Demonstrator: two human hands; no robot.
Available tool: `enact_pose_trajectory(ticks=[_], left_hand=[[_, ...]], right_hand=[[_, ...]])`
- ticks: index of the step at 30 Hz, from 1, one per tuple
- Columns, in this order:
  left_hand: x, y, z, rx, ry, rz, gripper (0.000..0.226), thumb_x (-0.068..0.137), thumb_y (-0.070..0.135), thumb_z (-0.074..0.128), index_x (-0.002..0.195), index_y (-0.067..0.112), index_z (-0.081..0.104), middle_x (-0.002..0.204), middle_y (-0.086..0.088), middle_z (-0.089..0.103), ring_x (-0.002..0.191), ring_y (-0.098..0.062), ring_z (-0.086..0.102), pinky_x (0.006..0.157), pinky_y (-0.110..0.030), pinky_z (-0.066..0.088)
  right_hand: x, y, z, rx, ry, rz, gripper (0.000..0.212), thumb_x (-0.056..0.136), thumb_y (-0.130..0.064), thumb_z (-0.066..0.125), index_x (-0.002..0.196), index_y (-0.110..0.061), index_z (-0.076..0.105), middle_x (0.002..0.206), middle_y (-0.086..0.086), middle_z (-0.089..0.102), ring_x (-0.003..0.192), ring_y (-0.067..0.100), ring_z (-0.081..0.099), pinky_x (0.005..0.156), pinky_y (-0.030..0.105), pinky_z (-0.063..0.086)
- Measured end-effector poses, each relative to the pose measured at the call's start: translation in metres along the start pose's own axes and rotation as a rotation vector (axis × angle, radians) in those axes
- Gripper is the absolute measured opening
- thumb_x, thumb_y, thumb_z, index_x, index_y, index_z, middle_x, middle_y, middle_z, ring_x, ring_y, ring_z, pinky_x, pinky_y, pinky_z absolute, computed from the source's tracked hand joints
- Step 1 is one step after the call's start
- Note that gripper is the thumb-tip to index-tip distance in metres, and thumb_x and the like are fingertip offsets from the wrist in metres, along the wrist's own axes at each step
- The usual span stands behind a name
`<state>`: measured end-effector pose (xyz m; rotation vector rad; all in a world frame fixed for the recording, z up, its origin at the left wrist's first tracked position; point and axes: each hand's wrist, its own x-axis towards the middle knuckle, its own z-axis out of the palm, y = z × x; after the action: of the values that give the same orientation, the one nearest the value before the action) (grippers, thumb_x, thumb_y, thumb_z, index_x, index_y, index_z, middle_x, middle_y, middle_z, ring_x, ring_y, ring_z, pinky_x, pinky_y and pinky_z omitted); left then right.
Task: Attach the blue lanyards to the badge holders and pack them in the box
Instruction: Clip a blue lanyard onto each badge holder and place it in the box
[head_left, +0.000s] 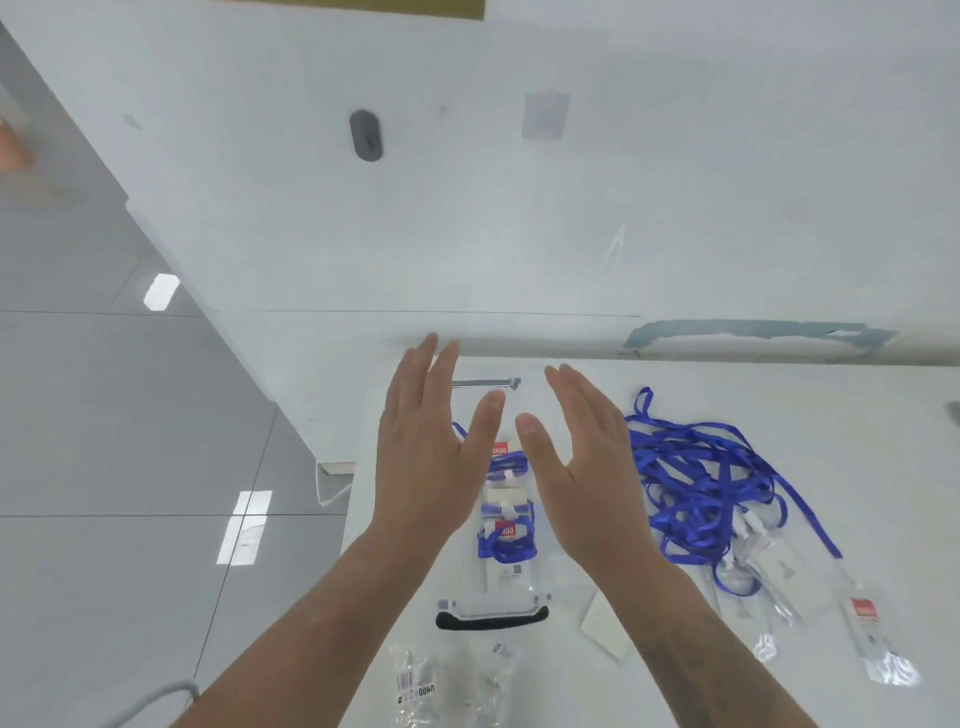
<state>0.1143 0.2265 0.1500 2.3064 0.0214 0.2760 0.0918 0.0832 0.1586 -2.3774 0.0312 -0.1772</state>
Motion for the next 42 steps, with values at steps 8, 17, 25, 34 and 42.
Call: enact_pose_trajectory(ticks=[8, 17, 25, 34, 42], left_hand=[[-0.023, 0.028, 0.017, 0.243, 0.013, 0.123, 0.070, 0.093, 0.063, 0.027, 0.153, 0.026, 0.024, 0.164, 0.009, 0.011, 0.152, -0.011, 0.003, 0.121, -0.037, 0.018], [-0.051, 0.109, 0.102, 0.337, 0.060, 0.099, 0.072, 0.092, 0.062, 0.033, 0.152, 0.023, 0.028, 0.164, 0.004, 0.015, 0.152, -0.018, 0.009, 0.119, -0.043, 0.022], [-0.067, 0.181, 0.180, 0.348, 0.034, 0.042, 0.071, 0.094, 0.060, 0.032, 0.154, 0.023, 0.024, 0.164, 0.004, 0.013, 0.152, -0.015, 0.005, 0.121, -0.039, 0.015], [-0.082, 0.178, 0.227, 0.379, -0.071, 0.002, 0.068, 0.095, 0.060, 0.032, 0.153, 0.025, 0.026, 0.163, 0.006, 0.018, 0.151, -0.014, 0.007, 0.120, -0.033, 0.012], [-0.108, 0.162, 0.281, 0.393, -0.322, -0.122, 0.064, 0.098, 0.056, 0.035, 0.154, 0.027, 0.023, 0.162, 0.011, 0.019, 0.151, -0.011, 0.007, 0.122, -0.031, 0.007]], right_hand=[[-0.020, 0.055, -0.065, -0.257, 0.067, -0.076, 0.063, 0.094, -0.062, 0.031, 0.150, -0.032, 0.030, 0.160, -0.013, 0.023, 0.149, 0.009, 0.011, 0.120, 0.037, 0.021], [-0.015, 0.185, -0.174, -0.308, 0.149, -0.140, 0.065, 0.094, -0.059, 0.033, 0.146, -0.022, 0.041, 0.157, -0.002, 0.033, 0.146, 0.020, 0.024, 0.118, 0.039, 0.025], [-0.013, 0.272, -0.253, -0.325, 0.119, -0.107, 0.063, 0.094, -0.058, 0.033, 0.148, -0.025, 0.035, 0.158, -0.005, 0.028, 0.147, 0.015, 0.017, 0.119, 0.034, 0.019], [-0.027, 0.321, -0.234, -0.269, -0.038, 0.014, 0.043, 0.089, -0.043, 0.061, 0.130, -0.030, 0.056, 0.124, -0.014, 0.057, 0.118, 0.010, 0.043, 0.095, 0.026, 0.041], [-0.040, 0.355, -0.168, -0.283, -0.413, 0.335, 0.063, 0.083, -0.049, 0.063, 0.140, -0.035, 0.039, 0.130, -0.012, 0.048, 0.122, 0.013, 0.042, 0.084, 0.027, 0.043]])
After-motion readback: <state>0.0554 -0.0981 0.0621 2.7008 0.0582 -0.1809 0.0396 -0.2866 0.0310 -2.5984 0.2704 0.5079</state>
